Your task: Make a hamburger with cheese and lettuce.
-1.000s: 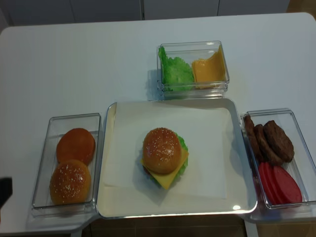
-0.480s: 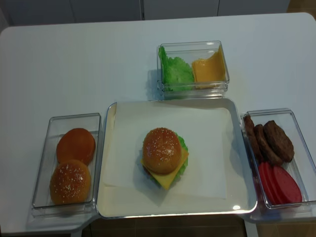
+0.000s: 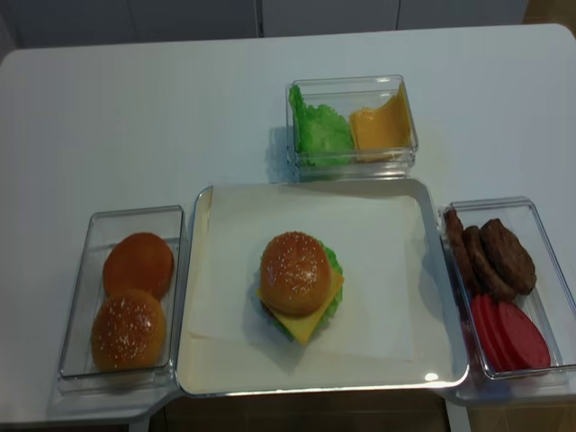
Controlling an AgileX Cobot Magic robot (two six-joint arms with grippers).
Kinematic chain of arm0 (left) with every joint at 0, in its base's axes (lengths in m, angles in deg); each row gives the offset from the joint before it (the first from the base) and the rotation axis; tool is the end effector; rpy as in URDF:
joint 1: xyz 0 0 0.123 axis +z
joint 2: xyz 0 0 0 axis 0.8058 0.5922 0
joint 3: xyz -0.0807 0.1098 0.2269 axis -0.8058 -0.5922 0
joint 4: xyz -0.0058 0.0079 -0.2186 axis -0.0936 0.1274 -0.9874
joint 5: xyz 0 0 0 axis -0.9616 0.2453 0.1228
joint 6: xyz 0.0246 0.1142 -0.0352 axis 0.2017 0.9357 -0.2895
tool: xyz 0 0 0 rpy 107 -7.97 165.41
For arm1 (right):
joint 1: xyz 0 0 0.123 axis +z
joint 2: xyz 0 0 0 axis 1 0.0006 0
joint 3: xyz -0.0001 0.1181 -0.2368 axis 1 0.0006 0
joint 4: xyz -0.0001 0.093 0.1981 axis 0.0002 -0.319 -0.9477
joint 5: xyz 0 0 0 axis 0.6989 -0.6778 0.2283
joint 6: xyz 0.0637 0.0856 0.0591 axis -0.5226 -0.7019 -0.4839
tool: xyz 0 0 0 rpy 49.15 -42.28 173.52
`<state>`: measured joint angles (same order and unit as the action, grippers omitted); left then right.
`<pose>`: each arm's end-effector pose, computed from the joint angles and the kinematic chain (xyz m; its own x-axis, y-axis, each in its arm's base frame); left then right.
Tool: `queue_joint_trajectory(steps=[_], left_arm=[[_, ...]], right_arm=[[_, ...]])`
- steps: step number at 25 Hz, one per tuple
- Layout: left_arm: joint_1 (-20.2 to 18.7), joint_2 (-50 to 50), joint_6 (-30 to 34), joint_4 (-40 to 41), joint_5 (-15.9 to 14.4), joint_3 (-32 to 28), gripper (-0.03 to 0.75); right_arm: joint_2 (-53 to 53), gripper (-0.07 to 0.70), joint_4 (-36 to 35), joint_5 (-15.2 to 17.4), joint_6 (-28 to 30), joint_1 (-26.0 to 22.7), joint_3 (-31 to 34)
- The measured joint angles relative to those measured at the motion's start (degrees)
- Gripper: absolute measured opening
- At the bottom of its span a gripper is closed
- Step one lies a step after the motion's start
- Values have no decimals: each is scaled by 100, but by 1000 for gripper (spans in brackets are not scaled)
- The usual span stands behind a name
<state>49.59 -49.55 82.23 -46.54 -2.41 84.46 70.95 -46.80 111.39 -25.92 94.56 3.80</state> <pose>0.0035 0.0086 0.2419 -0.5668 -0.0513 -0.8222 -0.0404 0.9986 -0.0344 0.0091 0.0028 0.2371 -0.5096 -0.0100 -0.8603 -0.0793 0.9962 0.0354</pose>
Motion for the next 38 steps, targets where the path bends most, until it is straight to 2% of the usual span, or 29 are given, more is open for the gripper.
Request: queue_joint_trajectory(steps=[20,38], left_arm=[[0,-195,-93,13,100,-273,459],[0,-195,-61,3,168,-286,459]], right_arm=[[0,135,0,0,25,0,0],[0,135,0,0,15,0,0]])
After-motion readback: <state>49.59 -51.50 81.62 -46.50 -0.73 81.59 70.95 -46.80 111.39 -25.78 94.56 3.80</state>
